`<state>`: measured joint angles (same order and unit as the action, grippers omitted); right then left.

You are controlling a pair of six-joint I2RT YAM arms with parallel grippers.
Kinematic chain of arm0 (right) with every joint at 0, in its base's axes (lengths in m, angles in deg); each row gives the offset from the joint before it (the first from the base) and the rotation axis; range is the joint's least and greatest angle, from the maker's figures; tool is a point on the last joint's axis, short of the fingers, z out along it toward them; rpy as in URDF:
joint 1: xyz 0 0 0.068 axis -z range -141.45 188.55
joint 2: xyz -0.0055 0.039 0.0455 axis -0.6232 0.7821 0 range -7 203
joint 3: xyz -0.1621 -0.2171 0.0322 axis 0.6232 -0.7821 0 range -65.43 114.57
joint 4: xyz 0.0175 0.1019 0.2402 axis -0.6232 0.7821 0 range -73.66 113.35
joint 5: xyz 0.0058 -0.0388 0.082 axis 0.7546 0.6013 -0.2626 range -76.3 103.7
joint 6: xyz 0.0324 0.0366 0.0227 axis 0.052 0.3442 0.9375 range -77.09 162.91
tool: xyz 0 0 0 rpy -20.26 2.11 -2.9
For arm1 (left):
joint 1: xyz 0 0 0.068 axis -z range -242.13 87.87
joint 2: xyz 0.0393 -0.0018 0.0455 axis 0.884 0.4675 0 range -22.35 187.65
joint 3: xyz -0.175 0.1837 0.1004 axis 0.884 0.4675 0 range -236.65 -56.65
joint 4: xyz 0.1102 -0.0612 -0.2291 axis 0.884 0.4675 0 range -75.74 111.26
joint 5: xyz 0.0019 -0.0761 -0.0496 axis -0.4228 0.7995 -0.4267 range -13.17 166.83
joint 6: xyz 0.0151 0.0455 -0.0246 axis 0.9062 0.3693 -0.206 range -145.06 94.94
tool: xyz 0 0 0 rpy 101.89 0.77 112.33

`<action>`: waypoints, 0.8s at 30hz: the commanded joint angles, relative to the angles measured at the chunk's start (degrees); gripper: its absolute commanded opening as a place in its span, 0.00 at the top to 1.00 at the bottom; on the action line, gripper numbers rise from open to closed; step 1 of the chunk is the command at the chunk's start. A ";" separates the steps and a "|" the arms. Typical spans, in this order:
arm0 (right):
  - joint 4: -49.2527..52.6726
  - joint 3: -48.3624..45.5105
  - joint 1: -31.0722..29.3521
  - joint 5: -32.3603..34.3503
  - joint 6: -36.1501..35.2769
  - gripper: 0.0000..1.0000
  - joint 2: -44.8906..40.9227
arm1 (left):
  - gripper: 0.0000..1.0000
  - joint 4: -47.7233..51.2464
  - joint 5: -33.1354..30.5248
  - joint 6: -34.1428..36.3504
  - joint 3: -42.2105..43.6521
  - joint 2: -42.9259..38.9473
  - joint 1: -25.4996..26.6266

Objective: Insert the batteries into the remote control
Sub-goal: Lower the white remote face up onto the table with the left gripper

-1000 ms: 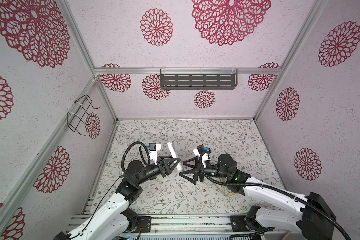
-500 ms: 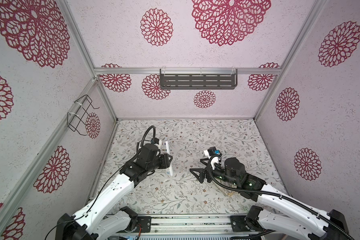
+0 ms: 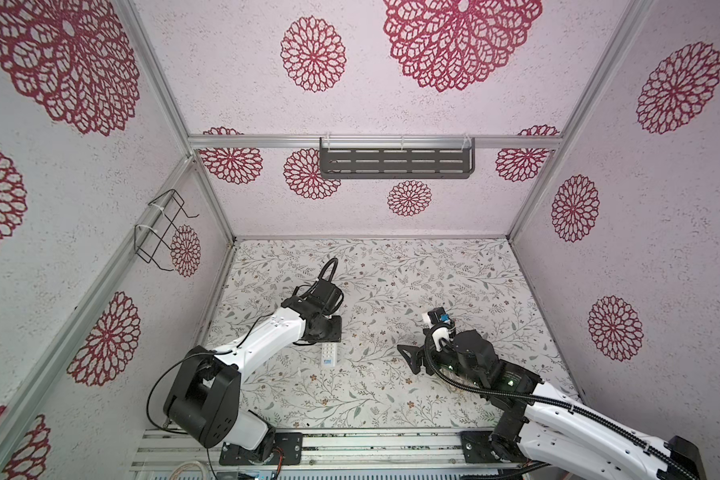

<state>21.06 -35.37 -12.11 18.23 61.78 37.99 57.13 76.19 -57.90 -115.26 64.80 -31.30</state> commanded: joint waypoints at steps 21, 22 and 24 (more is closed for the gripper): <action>-3.03 -2.12 0.20 1.40 -2.54 0.01 0.18 | 0.98 -4.41 -1.32 -0.73 -1.47 10.78 -0.24; -3.12 -2.03 0.20 1.29 -2.51 0.01 0.18 | 0.98 -4.78 -1.14 -0.90 -1.34 11.05 -0.24; -3.14 -1.94 0.20 1.25 -2.44 0.01 0.10 | 0.99 -5.71 -0.81 -1.34 -0.77 11.41 -0.17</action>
<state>20.42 -38.47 -12.11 19.43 60.45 38.32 54.40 75.05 -58.45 -116.59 75.32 -31.30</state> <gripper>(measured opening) 0.989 0.504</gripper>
